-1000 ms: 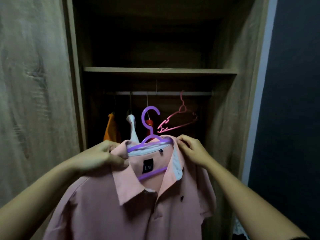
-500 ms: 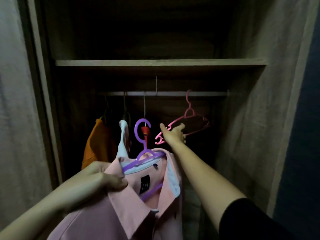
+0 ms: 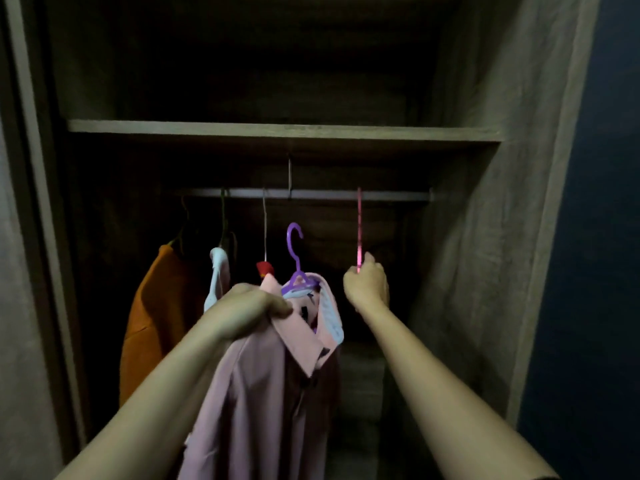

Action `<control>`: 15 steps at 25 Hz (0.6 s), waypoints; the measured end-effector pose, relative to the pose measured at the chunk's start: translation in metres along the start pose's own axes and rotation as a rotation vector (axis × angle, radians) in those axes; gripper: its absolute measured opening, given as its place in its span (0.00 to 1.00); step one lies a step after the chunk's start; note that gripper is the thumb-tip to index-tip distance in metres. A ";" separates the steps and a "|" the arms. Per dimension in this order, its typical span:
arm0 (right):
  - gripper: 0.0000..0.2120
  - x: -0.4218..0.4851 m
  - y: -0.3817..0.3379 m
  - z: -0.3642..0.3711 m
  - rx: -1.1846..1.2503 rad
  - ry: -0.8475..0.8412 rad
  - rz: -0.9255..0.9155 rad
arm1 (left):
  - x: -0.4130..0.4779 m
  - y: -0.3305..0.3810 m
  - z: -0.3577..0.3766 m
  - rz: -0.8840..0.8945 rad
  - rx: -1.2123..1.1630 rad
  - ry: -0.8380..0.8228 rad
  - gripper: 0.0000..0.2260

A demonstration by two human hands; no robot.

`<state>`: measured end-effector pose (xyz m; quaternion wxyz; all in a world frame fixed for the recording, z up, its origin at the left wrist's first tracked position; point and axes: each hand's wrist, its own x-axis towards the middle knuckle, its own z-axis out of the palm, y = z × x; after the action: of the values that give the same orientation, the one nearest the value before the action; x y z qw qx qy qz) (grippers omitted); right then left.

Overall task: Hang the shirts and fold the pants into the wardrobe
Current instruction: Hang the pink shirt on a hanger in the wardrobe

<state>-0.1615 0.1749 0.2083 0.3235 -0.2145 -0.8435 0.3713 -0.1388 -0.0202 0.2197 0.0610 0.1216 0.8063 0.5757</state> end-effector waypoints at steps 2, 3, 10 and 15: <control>0.20 0.001 0.004 -0.016 -0.079 0.023 -0.053 | 0.017 0.024 0.016 0.030 0.046 0.109 0.05; 0.20 0.003 0.005 -0.022 -0.113 0.023 -0.066 | 0.029 0.036 0.023 0.063 0.083 0.166 0.07; 0.25 0.007 0.011 -0.032 -0.204 -0.022 -0.120 | 0.087 0.091 0.066 0.148 0.220 0.443 0.15; 0.27 0.012 0.021 -0.030 -0.195 -0.028 -0.155 | 0.122 0.090 0.086 0.138 0.219 0.444 0.16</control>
<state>-0.1461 0.2099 0.2123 0.3168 -0.1738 -0.8942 0.2642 -0.2243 0.1179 0.2811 -0.1706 0.0526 0.8472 0.5004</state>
